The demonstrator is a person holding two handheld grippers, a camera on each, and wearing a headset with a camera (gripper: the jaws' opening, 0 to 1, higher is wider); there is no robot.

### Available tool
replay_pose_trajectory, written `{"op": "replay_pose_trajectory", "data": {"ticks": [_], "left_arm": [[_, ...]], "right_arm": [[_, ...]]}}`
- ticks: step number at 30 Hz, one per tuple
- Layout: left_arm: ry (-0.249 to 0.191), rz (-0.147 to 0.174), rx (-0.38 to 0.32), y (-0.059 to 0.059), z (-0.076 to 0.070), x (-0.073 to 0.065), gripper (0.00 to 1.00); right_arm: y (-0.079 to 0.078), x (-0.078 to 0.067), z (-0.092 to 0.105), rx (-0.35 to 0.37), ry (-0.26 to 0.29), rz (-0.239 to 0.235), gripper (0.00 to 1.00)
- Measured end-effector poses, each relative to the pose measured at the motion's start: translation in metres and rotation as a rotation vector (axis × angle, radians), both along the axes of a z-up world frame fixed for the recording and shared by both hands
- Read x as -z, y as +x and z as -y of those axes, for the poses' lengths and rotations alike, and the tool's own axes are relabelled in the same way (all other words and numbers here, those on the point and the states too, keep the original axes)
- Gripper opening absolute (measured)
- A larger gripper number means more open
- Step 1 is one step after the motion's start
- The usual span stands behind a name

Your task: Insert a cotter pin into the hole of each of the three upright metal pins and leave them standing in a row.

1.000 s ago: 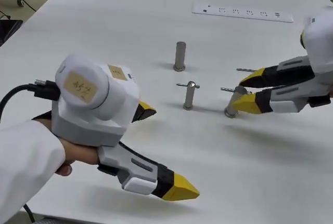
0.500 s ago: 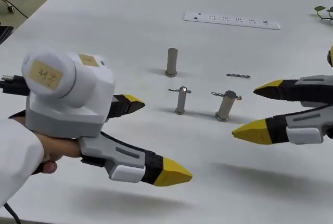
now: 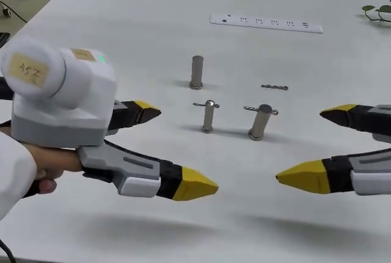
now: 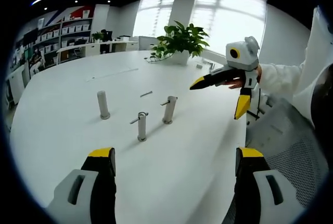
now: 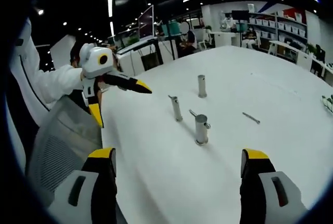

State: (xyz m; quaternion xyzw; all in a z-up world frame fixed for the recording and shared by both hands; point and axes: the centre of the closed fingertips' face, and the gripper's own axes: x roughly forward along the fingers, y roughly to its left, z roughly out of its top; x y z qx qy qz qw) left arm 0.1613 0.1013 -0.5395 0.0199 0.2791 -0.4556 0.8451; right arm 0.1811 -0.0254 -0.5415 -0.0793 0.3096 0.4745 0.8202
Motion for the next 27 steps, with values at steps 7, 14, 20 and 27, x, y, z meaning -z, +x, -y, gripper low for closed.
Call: {"op": "replay_pose_trajectory", "data": {"ticks": [7, 14, 20, 27], "left_arm": [[-0.055, 0.016, -0.020, 0.022, 0.005, -0.013, 0.95], [-0.077, 0.094, -0.091, 0.068, 0.001, -0.032, 0.92], [-0.085, 0.132, -0.150, 0.105, -0.002, -0.040, 0.87], [-0.127, 0.112, -0.214, 0.137, -0.003, -0.040, 0.76]], "right_arm": [[-0.001, -0.001, 0.000, 0.059, 0.055, -0.021, 0.98], [-0.006, -0.001, -0.003, 0.083, 0.096, -0.038, 0.98], [-0.008, -0.003, 0.000, 0.099, 0.101, -0.039, 0.96], [-0.006, -0.005, 0.004, 0.112, 0.104, -0.040, 0.94]]}}
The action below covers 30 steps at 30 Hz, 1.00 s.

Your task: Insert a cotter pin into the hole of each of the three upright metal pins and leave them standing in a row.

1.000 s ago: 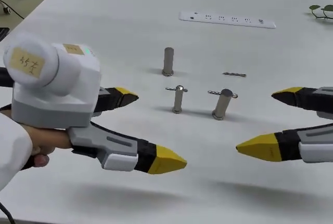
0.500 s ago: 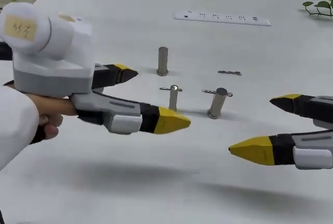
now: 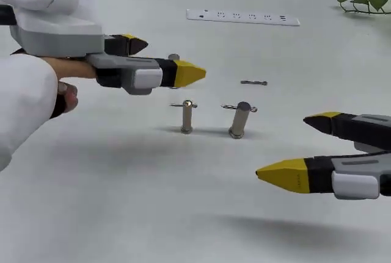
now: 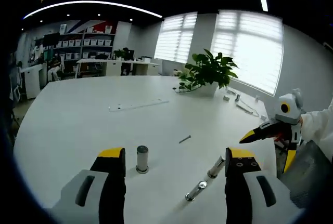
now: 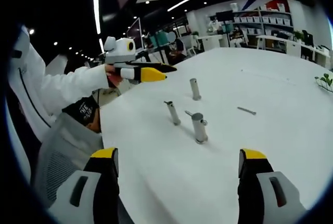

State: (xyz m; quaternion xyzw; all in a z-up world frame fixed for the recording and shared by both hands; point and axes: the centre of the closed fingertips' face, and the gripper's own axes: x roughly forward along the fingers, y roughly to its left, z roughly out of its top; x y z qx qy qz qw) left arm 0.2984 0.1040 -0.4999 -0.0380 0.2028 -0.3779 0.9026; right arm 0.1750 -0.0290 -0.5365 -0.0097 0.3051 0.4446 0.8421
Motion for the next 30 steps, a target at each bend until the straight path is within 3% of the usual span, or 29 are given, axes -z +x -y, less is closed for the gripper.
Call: {"op": "replay_pose_trajectory", "data": {"ticks": [4, 7, 14, 16, 22, 30], "left_arm": [[0.055, -0.005, -0.028, 0.016, -0.005, 0.012, 0.71], [0.112, 0.003, -0.018, 0.022, -0.006, 0.020, 0.67], [0.148, -0.004, -0.013, 0.032, -0.002, 0.033, 0.54], [0.191, -0.015, -0.005, 0.033, -0.005, 0.043, 0.46], [0.196, -0.045, -0.007, 0.042, -0.006, 0.058, 0.37], [0.219, -0.036, -0.006, 0.048, -0.002, 0.069, 0.25]], "right_arm": [[0.001, 0.000, 0.001, 0.000, -0.009, 0.001, 0.94], [0.001, 0.000, 0.001, 0.006, -0.003, -0.004, 0.93], [0.001, 0.002, 0.000, 0.001, -0.004, -0.019, 0.92], [0.002, 0.003, 0.000, 0.001, -0.006, -0.021, 0.92], [0.003, 0.006, 0.001, -0.008, -0.013, -0.029, 0.91], [0.001, 0.012, 0.003, -0.002, -0.015, -0.050, 0.91]]}}
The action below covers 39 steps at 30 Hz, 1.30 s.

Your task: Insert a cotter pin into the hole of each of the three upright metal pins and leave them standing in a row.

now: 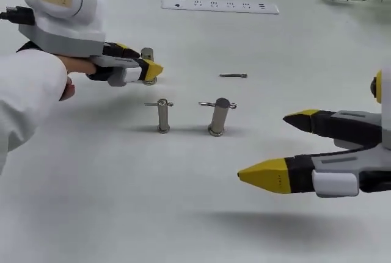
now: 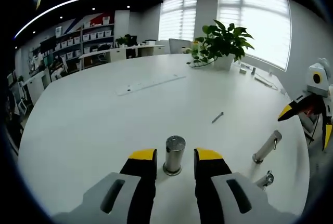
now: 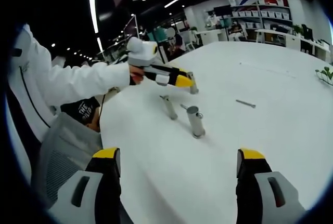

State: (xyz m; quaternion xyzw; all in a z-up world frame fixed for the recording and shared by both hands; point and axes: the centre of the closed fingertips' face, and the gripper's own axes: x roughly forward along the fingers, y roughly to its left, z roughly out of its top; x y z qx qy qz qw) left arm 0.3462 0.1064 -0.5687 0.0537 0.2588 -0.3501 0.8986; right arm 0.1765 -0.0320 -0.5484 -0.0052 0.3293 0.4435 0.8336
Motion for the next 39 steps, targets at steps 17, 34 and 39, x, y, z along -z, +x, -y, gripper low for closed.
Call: {"op": "replay_pose_trajectory", "data": {"ticks": [17, 34, 39], "left_arm": [[0.064, 0.053, 0.021, 0.010, 0.002, 0.005, 0.10], [0.067, 0.093, 0.052, -0.014, -0.006, -0.032, 0.10], [0.044, 0.112, 0.054, -0.034, -0.005, -0.053, 0.10]], "right_arm": [[0.000, 0.003, 0.005, 0.009, 0.004, -0.014, 0.89], [0.005, -0.007, 0.002, 0.003, 0.001, 0.020, 0.89], [0.006, -0.010, 0.002, 0.012, 0.008, 0.031, 0.89]]}}
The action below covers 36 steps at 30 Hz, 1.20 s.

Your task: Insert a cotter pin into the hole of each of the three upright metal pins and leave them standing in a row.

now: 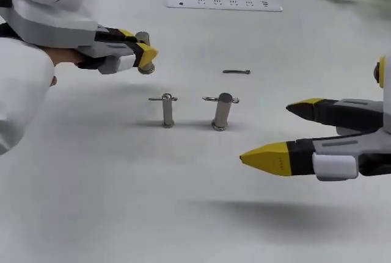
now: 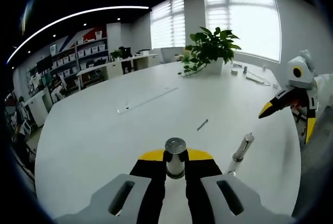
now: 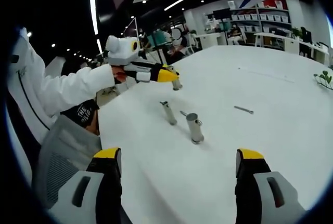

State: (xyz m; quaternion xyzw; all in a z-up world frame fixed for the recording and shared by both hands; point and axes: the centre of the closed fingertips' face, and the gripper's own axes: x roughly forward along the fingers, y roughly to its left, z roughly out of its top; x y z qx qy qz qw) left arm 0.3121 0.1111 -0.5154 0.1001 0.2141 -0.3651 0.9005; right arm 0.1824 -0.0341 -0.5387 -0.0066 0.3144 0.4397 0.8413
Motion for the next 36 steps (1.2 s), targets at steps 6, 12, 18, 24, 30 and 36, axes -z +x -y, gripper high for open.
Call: {"op": "replay_pose_trajectory", "data": {"ticks": [6, 12, 18, 24, 30, 36], "left_arm": [[-0.007, 0.011, 0.025, -0.031, 0.007, -0.021, 0.10], [-0.035, -0.014, 0.053, -0.058, 0.017, -0.032, 0.10], [-0.009, -0.036, 0.078, -0.083, 0.030, -0.023, 0.10], [-0.027, -0.106, 0.091, -0.108, 0.048, -0.005, 0.10], [-0.037, -0.133, 0.084, -0.118, 0.059, 0.007, 0.10], [-0.039, -0.175, 0.083, -0.125, 0.062, 0.024, 0.10]], "right_arm": [[-0.002, -0.003, 0.000, -0.007, 0.001, 0.014, 0.89], [-0.005, -0.006, 0.001, -0.005, 0.001, 0.025, 0.88], [-0.008, -0.008, 0.003, 0.004, 0.007, 0.036, 0.88], [-0.010, -0.011, 0.005, 0.005, 0.002, 0.050, 0.87], [-0.013, -0.011, 0.007, 0.004, -0.009, 0.048, 0.87], [-0.015, -0.013, 0.006, 0.011, 0.004, 0.044, 0.87]]}}
